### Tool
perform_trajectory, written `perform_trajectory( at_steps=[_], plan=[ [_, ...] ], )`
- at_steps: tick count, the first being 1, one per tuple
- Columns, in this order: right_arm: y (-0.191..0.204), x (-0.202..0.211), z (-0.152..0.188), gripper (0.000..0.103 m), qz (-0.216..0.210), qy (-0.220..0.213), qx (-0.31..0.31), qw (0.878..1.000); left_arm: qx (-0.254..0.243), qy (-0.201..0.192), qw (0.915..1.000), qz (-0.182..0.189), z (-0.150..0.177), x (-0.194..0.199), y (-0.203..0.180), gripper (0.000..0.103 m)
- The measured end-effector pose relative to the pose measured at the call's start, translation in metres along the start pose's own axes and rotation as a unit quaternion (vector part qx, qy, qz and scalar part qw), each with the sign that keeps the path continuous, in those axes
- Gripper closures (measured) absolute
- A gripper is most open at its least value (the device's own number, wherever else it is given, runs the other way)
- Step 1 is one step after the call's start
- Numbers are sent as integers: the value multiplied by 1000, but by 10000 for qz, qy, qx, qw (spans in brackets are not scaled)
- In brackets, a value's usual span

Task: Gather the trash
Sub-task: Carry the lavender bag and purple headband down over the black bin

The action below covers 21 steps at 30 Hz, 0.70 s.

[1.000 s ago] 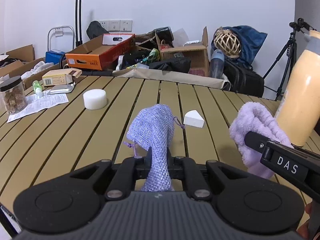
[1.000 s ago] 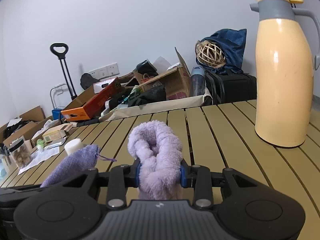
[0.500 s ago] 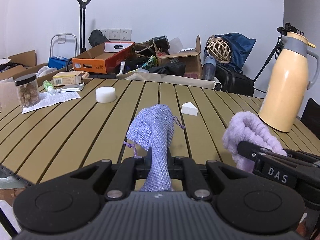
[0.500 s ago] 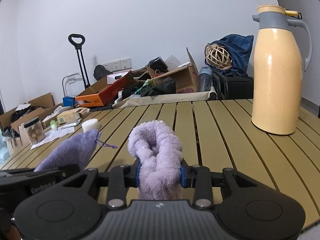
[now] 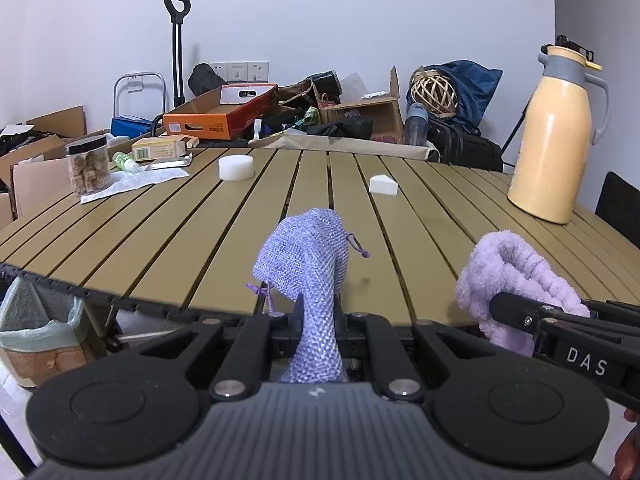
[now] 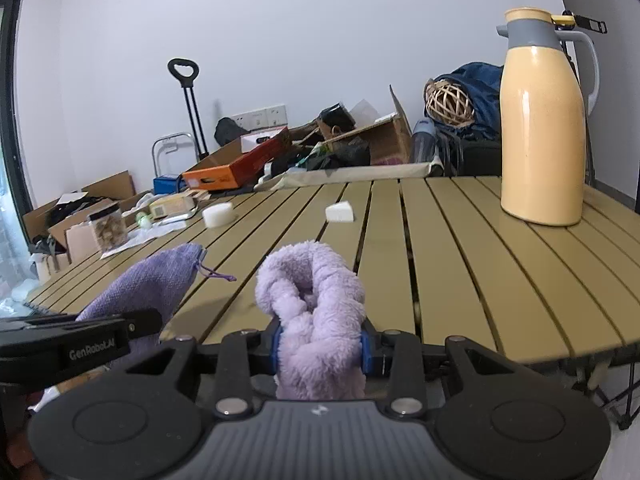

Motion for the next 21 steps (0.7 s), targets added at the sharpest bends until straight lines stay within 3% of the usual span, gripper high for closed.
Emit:
perform_trajectory(
  at_steps=[13,21],
  plan=[
    [11,29,65,69,-132,597,217,9979,-310,194,9993,66,60,42,-3,93],
    [7,30,97,69,-13,1039,289,9942,-214,603,9979,95,87,42,9,93]
  ],
)
Point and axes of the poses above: each gripper's, at about its wrist camera, not at the fingertips, and x roughly against the way its jaws point, y to its left, z to its underside, the point moved 5 cm from there along -x, roughly the way its jaws point, and after that the axes turned 6 degrees about z, right-handed, at the moved point
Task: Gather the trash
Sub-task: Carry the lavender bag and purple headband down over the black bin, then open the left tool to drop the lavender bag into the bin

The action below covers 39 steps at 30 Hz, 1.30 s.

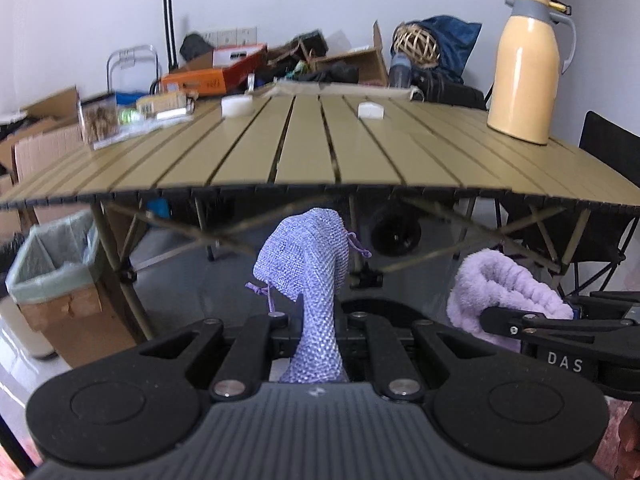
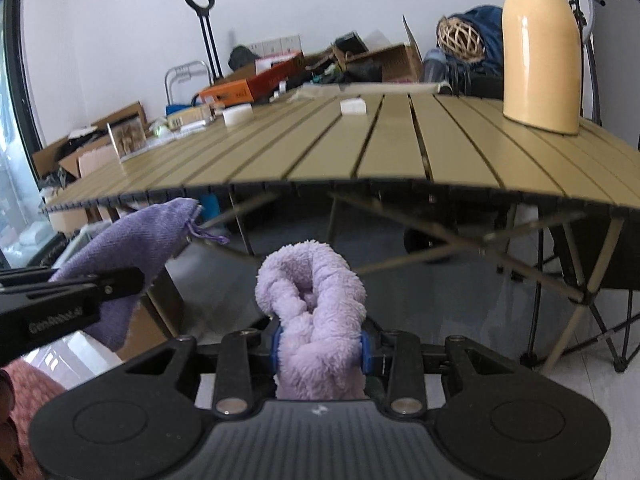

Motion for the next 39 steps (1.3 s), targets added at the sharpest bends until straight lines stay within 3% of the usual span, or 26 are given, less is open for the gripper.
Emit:
perform_trajectory(
  at_steps=[11,23,31,39],
  plan=[
    [-22,-25,38,69,364,675,-30,9971,225,837,9961,-179,29,-30,28,93],
    [-52,-53,65,69,664,1284,-293,9891,597,1959,9774,-524,71,-66,71,93],
    [-54,-63,72,69,714,1469,-353,9859,817,2365,9668,-516,76,-78,80,93],
    [-58,-71,72,69,712,1645,-510,9825,932,2520,9618,-530,72,-87,82,94]
  ],
)
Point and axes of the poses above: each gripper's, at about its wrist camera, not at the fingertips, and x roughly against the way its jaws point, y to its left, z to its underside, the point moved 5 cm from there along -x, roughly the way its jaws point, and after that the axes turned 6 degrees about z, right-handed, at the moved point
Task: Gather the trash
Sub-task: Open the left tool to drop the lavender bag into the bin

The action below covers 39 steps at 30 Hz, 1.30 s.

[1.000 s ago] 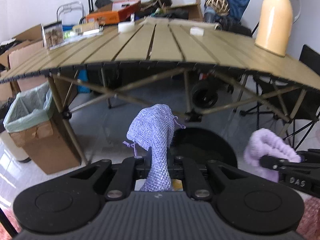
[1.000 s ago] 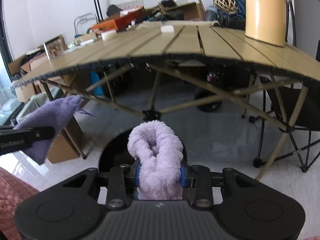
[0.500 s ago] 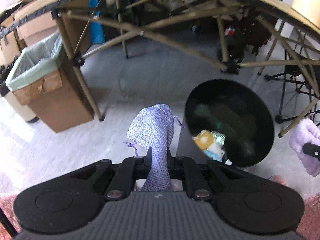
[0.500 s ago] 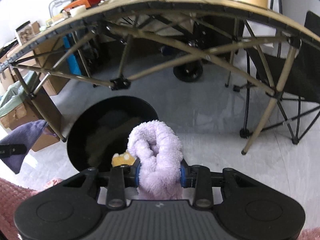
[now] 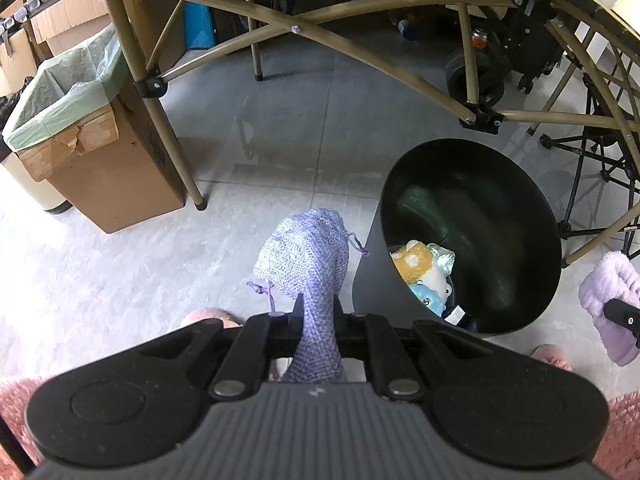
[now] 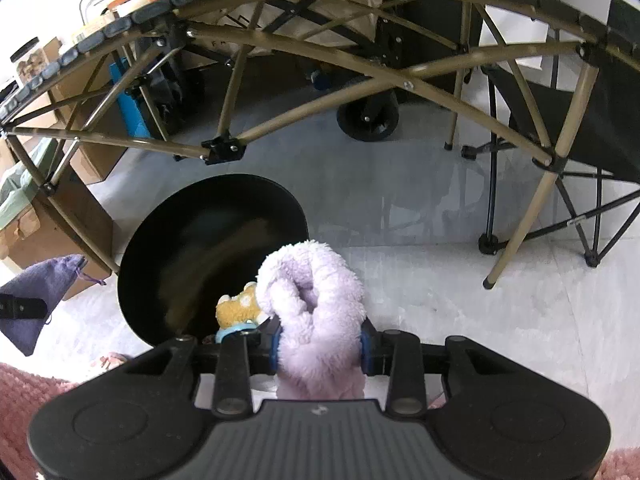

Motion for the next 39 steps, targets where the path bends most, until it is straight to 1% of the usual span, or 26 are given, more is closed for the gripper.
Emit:
perform_trajectory(
  at_steps=[11,22,28,39],
  plan=[
    [-6,-9,1,69,53,150,-128,9998,110,-1,9998,135,-16,0,-17,93],
    [-6,-10,-1,69,19,132,-107,9999,-49,3,9992,393,-28,0,-54,93],
    [-9,-10,0,69,35,147,-166,9997,-226,23,9982,555,-31,-1,-79,93],
    [-13,-11,0,69,37,149,-205,9997,-507,142,9963,673,-33,-11,-119,93]
  ],
)
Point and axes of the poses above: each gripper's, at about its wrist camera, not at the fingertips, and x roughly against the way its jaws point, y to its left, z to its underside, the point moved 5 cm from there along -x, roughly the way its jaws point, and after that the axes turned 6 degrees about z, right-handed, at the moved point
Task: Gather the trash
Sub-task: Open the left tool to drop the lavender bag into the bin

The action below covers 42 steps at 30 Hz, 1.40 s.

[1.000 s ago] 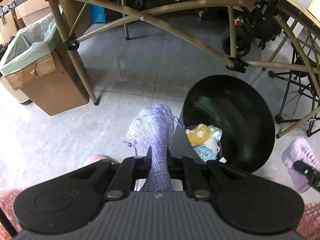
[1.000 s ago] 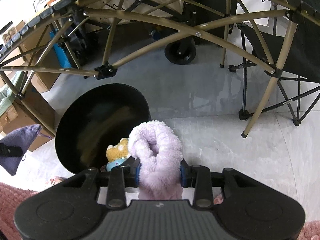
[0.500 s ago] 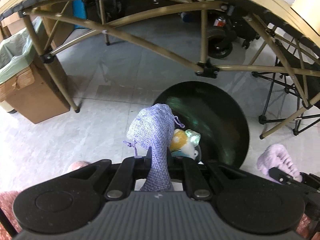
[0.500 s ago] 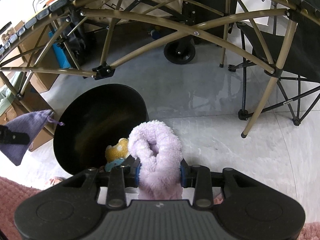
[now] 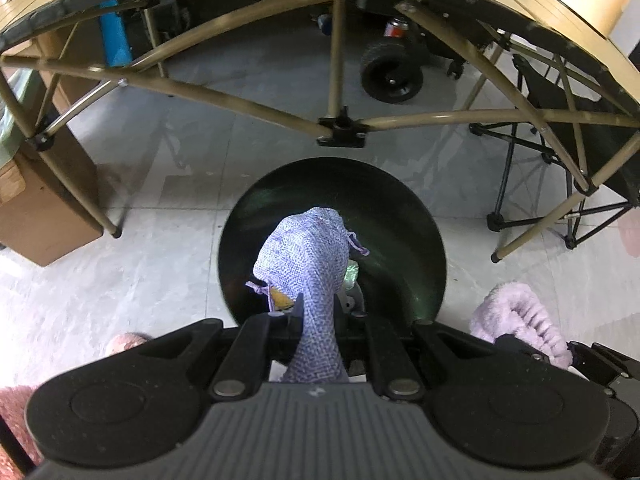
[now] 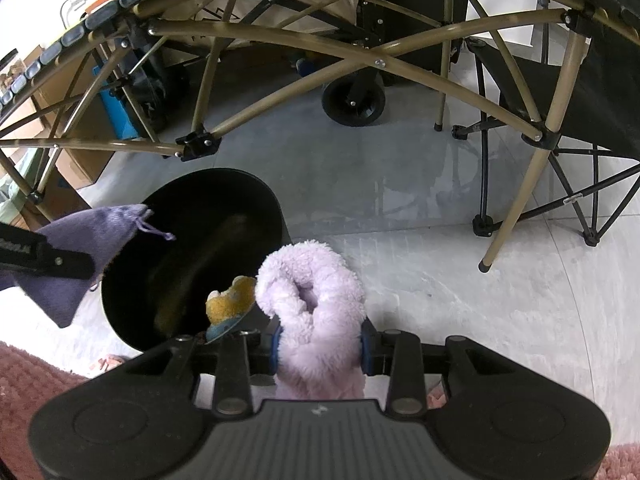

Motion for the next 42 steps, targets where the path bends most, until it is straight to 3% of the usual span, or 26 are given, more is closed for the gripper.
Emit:
perform_trajectory(
  at_steps=[8,30,32,33,34,35,36,37,42],
  plan=[
    [-7,-3,1,69,82,39,-83,9999,-138,122,9998,108,-3,-11,-20,93],
    [-14,-9,3,69,127,118,-115,9998,-331,255,9991,-21,-4,-27,-35,92],
    [-14,-9,3,69,127,120,-114,9998,-347,235,9991,-56,-3,-27,-35,86],
    [-14,-9,3,69,126,117,-115,9998,-358,200,9991,-108,-3,-26,-34,71],
    [-14,-9,3,69,127,116,-118,9998,-357,162,9991,-161,-4,-25,-35,47],
    [-14,-9,3,69,128,116,-119,9998,-359,114,9990,-249,-4,-23,-35,34],
    [-14,-10,3,69,128,118,-119,9998,-354,65,9987,-374,-5,-22,-34,11],
    [-14,-10,3,68,129,120,-116,9998,-347,4,9981,-514,-6,-20,-33,0],
    [-14,-10,3,68,128,119,-116,9998,-295,69,9978,-596,-6,-22,-31,0]
  ],
)
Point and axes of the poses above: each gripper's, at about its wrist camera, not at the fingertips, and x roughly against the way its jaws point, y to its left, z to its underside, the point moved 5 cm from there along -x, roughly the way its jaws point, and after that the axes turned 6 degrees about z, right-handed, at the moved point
